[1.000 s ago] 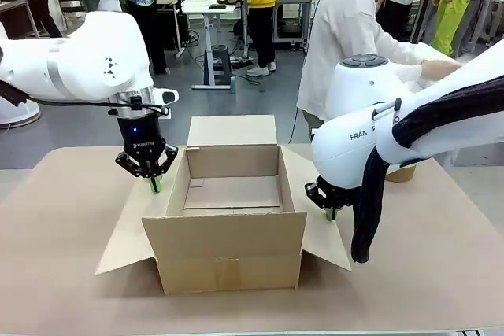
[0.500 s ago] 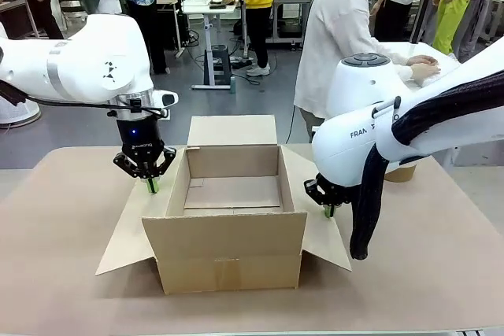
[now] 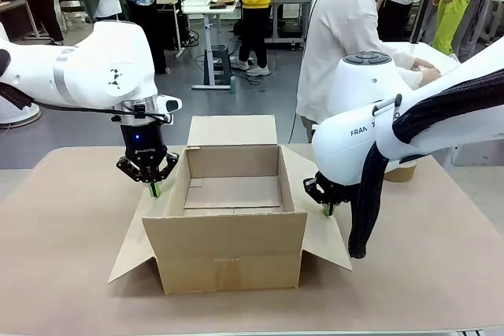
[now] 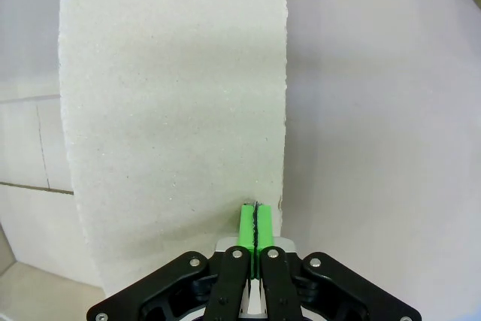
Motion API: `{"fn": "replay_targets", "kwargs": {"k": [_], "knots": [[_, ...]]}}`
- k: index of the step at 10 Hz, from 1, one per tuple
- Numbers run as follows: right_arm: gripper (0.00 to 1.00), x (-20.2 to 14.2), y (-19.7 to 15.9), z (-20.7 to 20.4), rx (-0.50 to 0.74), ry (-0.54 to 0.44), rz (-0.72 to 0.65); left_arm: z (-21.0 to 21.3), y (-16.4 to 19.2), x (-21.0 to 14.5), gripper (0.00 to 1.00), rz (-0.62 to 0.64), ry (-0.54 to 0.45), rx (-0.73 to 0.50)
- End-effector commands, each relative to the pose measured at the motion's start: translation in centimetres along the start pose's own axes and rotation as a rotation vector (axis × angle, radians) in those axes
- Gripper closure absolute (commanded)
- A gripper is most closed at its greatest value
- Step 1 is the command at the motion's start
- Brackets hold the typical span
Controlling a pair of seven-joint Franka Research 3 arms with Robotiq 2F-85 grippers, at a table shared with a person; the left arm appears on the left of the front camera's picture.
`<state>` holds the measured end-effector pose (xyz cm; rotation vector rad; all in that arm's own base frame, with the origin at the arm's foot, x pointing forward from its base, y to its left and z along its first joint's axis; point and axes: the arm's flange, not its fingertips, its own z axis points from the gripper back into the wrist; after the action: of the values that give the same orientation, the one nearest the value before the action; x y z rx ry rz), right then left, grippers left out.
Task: Wrap the clocks to prevent damage.
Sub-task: Open the side flaps of the Package Box, then once the human has placed the objects inside and stepped back, release both hands from the side flaps of the Package Box.
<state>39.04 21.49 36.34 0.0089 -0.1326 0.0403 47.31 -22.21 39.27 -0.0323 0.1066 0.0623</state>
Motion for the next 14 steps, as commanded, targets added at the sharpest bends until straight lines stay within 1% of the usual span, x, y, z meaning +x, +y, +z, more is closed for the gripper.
{"fn": "replay_targets", "kwargs": {"k": [1,14], "knots": [[0.99,0.01,-0.05,-0.25,-0.007,0.004,0.004,-0.15,0.20,-0.08,1.00,0.002,0.016,0.008],[0.99,0.01,-0.05,-0.25,-0.007,0.004,0.004,-0.15,0.20,-0.08,1.00,0.002,0.016,0.008]]}}
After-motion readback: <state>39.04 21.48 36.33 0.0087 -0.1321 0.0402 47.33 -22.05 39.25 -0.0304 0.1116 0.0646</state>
